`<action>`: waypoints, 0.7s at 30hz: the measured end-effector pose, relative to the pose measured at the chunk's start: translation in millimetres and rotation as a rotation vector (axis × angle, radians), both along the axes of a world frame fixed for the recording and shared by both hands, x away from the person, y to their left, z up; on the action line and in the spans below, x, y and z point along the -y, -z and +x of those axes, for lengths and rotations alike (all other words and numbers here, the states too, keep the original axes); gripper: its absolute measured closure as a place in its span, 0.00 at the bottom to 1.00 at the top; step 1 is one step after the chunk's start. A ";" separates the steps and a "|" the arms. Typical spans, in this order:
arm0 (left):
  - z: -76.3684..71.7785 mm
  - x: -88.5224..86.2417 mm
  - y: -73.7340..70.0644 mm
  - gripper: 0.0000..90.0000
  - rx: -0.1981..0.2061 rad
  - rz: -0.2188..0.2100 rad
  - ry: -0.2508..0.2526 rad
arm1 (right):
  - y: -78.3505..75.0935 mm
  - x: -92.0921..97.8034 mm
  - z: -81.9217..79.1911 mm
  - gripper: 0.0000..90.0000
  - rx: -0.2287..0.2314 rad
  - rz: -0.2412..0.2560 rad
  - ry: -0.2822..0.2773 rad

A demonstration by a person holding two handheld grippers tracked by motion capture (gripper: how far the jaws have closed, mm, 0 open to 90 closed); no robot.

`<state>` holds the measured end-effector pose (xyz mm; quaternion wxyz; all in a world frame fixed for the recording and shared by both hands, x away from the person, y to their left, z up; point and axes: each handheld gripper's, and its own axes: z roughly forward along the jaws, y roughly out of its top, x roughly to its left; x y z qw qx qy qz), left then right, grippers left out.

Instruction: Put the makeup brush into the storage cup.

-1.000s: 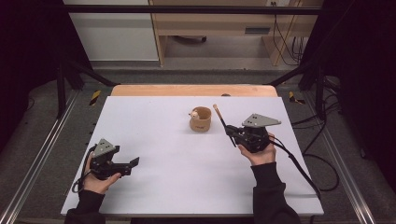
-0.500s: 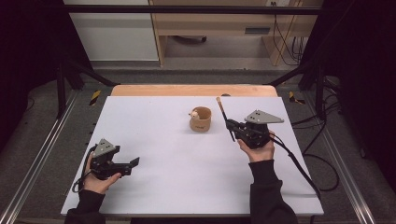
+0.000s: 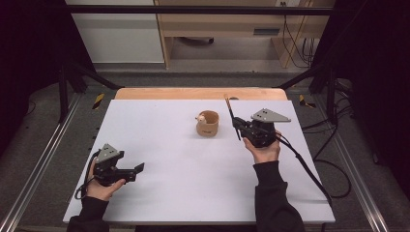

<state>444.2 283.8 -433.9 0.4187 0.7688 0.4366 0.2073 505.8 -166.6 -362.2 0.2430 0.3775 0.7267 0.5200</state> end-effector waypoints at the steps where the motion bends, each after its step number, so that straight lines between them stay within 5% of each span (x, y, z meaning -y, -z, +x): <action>1: 0.0 0.0 0.0 0.08 0.000 0.000 0.000 | 0.0 0.0 0.0 0.93 0.000 0.000 0.000; 21: 0.2 -1.2 0.3 0.08 0.001 -0.010 -0.007 | -1.1 -14.6 23.5 0.93 -0.002 0.031 0.033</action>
